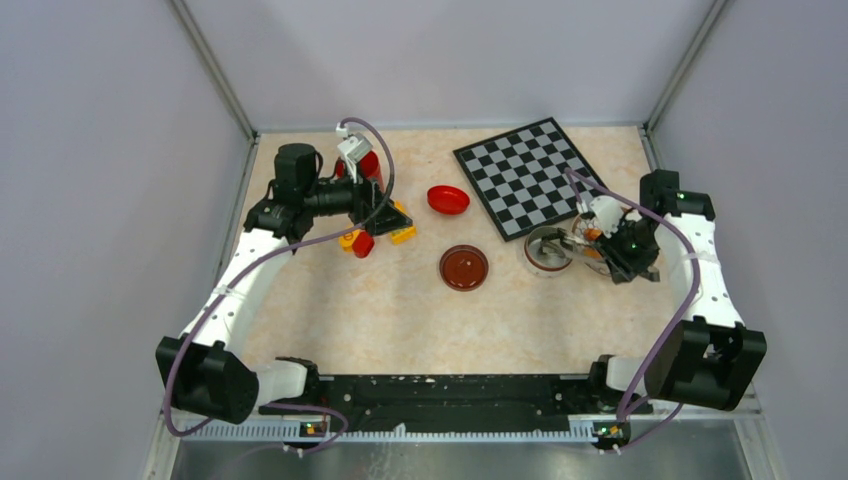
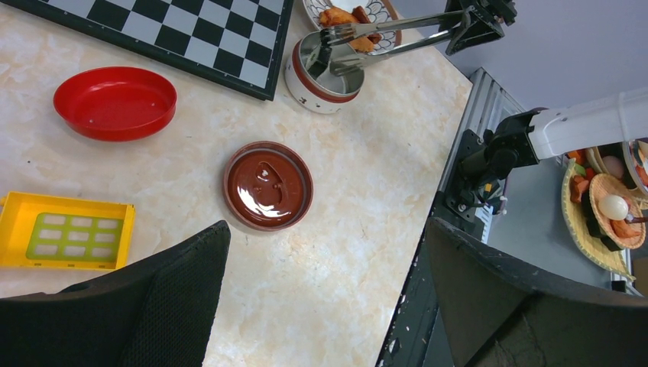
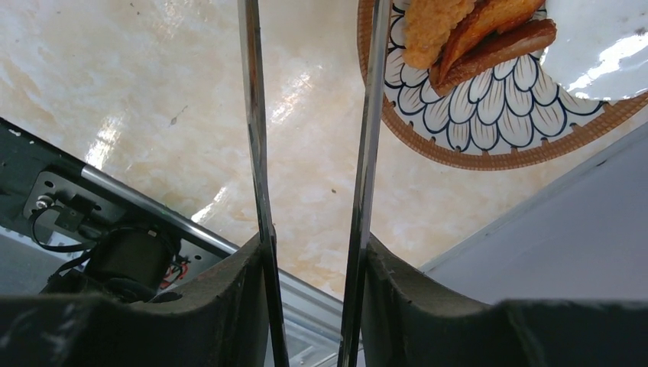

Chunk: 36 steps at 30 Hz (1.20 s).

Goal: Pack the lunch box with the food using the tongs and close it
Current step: Place the fake food in the packing box, then pick up the fake food from the plate.

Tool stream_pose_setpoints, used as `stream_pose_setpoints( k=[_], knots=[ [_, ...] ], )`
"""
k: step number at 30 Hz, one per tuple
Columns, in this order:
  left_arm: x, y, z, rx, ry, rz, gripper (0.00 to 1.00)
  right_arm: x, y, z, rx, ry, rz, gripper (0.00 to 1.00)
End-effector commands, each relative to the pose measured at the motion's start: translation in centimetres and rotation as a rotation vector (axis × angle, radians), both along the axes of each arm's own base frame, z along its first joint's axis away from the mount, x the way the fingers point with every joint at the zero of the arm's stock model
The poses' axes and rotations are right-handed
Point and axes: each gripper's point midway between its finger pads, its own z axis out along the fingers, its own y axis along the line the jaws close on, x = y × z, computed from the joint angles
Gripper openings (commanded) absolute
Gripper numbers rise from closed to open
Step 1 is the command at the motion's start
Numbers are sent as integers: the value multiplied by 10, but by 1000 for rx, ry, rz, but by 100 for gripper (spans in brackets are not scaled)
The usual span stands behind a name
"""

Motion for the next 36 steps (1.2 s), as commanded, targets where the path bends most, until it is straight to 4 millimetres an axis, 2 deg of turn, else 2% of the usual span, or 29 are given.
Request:
stream_pose_setpoints(
  k=[1,8,11,19,28,32,36],
  knots=[
    [-2,1,15,-21,-69,-7,99,8,5,13,5,-54,12,38],
    [-3,2,16,-22,-70,-5,99,20,14,46,74,-137,-23,37],
    [-3,1,16,-23,-73,-7,99,24,8,55,90,-152,-48,37],
    [-4,2,18,-26,-74,-10,99,25,-47,67,135,-154,-193,37],
    [-4,1,19,-30,-71,-15,99,5,-123,60,139,-134,-357,37],
    [-5,1,18,-31,-69,-18,99,0,-144,52,165,-115,-421,36],
    [-5,1,18,-30,-69,-18,99,4,-154,43,183,-95,-451,36]
  ],
)
